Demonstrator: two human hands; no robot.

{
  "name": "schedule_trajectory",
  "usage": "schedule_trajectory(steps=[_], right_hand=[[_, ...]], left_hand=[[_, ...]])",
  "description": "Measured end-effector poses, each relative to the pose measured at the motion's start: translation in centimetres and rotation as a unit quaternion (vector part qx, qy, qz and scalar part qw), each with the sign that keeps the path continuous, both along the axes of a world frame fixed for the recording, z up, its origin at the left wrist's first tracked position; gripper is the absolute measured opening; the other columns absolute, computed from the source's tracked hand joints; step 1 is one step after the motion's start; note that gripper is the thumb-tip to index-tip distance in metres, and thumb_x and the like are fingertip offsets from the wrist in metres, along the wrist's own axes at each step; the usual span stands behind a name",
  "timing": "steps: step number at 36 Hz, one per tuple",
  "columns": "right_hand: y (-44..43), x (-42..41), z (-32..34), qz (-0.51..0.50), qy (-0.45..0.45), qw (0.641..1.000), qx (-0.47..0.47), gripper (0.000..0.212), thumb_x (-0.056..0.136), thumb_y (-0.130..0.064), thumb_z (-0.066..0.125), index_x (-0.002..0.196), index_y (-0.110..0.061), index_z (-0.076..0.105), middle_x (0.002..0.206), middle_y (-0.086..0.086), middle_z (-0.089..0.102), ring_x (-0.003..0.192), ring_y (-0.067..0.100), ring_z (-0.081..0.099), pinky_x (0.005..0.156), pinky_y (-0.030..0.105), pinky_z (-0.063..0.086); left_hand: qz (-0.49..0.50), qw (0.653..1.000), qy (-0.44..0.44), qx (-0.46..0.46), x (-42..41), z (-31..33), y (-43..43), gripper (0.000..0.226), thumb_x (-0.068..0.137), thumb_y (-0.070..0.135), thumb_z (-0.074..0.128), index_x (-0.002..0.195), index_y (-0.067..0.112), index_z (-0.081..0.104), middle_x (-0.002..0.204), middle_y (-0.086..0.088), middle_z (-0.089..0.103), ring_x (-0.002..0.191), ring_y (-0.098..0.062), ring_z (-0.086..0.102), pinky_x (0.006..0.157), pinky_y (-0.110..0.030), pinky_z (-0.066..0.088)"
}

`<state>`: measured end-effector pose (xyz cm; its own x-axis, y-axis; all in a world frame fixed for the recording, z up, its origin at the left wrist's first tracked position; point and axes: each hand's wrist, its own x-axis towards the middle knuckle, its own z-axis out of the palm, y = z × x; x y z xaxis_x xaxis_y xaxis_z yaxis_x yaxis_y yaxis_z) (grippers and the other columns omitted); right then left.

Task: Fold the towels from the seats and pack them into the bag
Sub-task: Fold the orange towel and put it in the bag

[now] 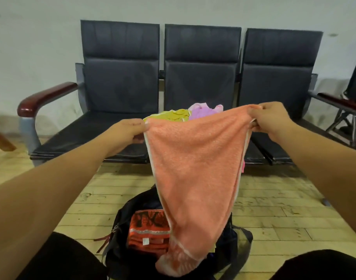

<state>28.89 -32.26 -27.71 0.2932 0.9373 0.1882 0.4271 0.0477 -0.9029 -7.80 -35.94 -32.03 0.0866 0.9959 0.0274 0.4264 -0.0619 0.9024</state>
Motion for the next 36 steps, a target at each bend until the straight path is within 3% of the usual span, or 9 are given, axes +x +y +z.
schedule_trajectory(steps=[5,8,13,15,17,21,25,33,36], right_hand=[[0.1,-1.2,-0.7,0.063,0.056,0.996,-0.033,0.005,0.092,-0.001,0.06,0.087,0.0,0.061,0.094,0.019,0.069,0.078,0.027,0.071,0.08,0.042,0.062],[0.5,-1.8,-0.3,0.101,0.09,0.99,-0.046,0.006,0.093,-0.001,0.061,0.096,0.001,0.066,0.107,0.024,0.068,0.095,0.034,0.073,0.082,0.041,0.062],[1.5,-1.8,2.4,0.075,0.173,0.982,0.001,0.002,0.092,-0.004,0.065,0.092,-0.005,0.067,0.088,0.014,0.067,0.075,0.021,0.068,0.066,0.03,0.058],[1.9,-1.9,3.7,0.057,0.166,0.984,0.012,0.006,0.093,-0.002,0.063,0.099,0.0,0.065,0.09,0.015,0.065,0.069,0.019,0.064,0.06,0.027,0.057],[2.2,-2.2,4.2,0.053,0.142,0.988,0.004,0.003,0.093,0.0,0.063,0.095,0.001,0.062,0.095,0.019,0.062,0.067,0.019,0.061,0.057,0.027,0.056],[2.0,-3.3,3.6,0.109,0.147,0.98,-0.081,0.007,0.092,0.0,0.067,0.097,0.004,0.064,0.106,0.021,0.062,0.075,0.022,0.067,0.066,0.03,0.062],[1.5,-4.1,2.0,0.152,0.206,0.956,-0.142,0.025,0.092,-0.002,0.068,0.113,0.011,0.063,0.111,0.026,0.065,0.077,0.026,0.074,0.067,0.029,0.063],[0.0,-7.8,-0.4,0.15,0.189,0.965,-0.106,0.058,0.088,0.001,0.069,0.139,0.004,0.041,0.112,0.028,0.066,0.062,0.023,0.074,0.055,0.03,0.06],[-0.7,-9.8,-0.6,0.212,0.154,0.959,-0.108,0.013,0.094,0.002,0.058,0.107,0.003,0.058,0.094,0.019,0.069,0.072,0.024,0.074,0.077,0.036,0.062]], left_hand=[[0.07,0.97,-0.232,-0.023,3.8,1.4,0.5,0.006,0.094,0.011,0.051,0.089,0.014,0.052,0.091,-0.01,0.052,0.085,-0.023,0.054,0.075,-0.037,0.051],[0.138,0.917,-0.374,-0.016,5.1,2.3,1.4,0.028,0.097,0.005,0.049,0.124,0.007,0.056,0.104,-0.014,0.06,0.094,-0.027,0.062,0.072,-0.029,0.053],[0.275,0.909,-0.302,0.078,4.9,6.9,3.0,0.036,0.101,0.008,0.041,0.132,-0.002,0.056,0.136,-0.022,0.056,0.123,-0.031,0.057,0.077,-0.023,0.047],[0.236,0.907,-0.334,0.101,5.2,8.7,3.1,0.039,0.102,0.007,0.042,0.137,-0.01,0.048,0.138,-0.03,0.051,0.097,0.003,0.067,0.054,-0.01,0.042],[0.214,0.907,-0.357,0.064,6.0,9.7,2.2,0.035,0.105,0.003,0.038,0.132,-0.015,0.048,0.12,-0.038,0.054,0.053,0.017,0.055,0.046,-0.006,0.038],[0.178,0.899,-0.397,-0.044,6.2,7.5,2.2,0.013,0.096,0.012,0.063,0.09,0.001,0.063,0.085,-0.013,0.066,0.07,-0.016,0.064,0.053,-0.027,0.055],[0.214,0.914,-0.341,-0.051,5.4,4.8,3.0,0.011,0.091,0.011,0.069,0.092,0.001,0.065,0.081,-0.01,0.066,0.071,-0.019,0.065,0.07,-0.035,0.059],[0.231,0.96,-0.067,0.143,8.5,2.6,1.1,0.028,0.095,0.035,0.058,0.085,0.012,0.068,0.085,-0.002,0.068,0.079,-0.019,0.062,0.072,-0.036,0.051],[0.172,0.967,-0.048,0.18,10.2,2.0,0.2,0.024,0.092,0.034,0.062,0.08,0.015,0.069,0.075,-0.001,0.071,0.075,-0.019,0.067,0.071,-0.036,0.053]])
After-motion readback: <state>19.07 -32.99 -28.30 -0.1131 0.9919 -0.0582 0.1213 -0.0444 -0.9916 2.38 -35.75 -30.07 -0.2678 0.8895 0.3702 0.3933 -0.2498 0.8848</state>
